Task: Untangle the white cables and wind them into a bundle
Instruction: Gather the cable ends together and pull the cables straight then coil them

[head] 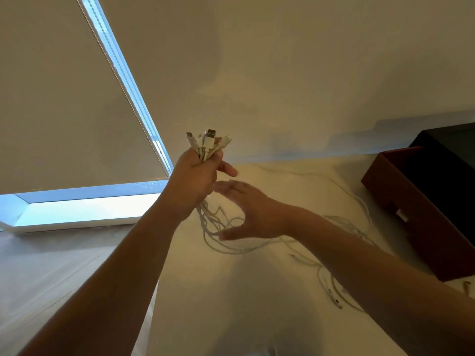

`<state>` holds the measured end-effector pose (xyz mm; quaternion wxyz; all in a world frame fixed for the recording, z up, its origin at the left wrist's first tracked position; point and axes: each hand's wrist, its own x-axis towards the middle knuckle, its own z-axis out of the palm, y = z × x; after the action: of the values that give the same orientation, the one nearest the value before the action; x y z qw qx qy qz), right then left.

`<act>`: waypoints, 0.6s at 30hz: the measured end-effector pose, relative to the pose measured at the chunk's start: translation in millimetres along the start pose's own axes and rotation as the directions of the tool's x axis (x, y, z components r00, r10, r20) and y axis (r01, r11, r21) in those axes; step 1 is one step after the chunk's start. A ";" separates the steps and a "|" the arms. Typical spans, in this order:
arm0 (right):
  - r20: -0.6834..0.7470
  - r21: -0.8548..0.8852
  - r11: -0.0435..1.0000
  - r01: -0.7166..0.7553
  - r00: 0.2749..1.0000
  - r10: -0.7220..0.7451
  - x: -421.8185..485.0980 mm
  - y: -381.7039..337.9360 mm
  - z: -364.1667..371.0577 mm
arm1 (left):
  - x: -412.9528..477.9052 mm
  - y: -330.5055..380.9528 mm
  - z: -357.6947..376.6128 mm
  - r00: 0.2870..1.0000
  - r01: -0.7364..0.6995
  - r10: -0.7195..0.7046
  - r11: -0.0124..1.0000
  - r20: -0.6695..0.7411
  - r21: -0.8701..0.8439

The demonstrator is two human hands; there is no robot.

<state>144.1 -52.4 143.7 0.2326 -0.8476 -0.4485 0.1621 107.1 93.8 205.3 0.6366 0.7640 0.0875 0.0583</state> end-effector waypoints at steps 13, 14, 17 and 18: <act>-0.151 0.003 0.992 -0.129 0.980 0.128 -31.4 21.2 30.7 | 0.3 15.9 -30.9 0.978 -0.012 -0.073 0.915 -0.195 -0.403; -0.173 -0.026 0.987 -0.159 0.973 0.152 -38.6 30.8 27.4 | 1.2 13.0 -37.3 0.976 0.010 -0.099 0.911 -0.196 -0.412; -0.228 -0.094 0.962 -0.257 0.946 0.230 -61.0 59.2 13.3 | 3.4 4.0 -55.8 0.974 0.099 -0.179 0.886 -0.137 -0.453; -0.236 -0.123 0.947 -0.296 0.936 0.262 -67.7 67.0 9.1 | 2.7 1.2 -58.9 0.974 0.126 -0.198 0.874 -0.109 -0.469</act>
<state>148.7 -139.5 104.3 0.1873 -0.9309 -0.3067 0.0646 98.1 150.8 217.2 0.7931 0.5749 0.1837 0.0822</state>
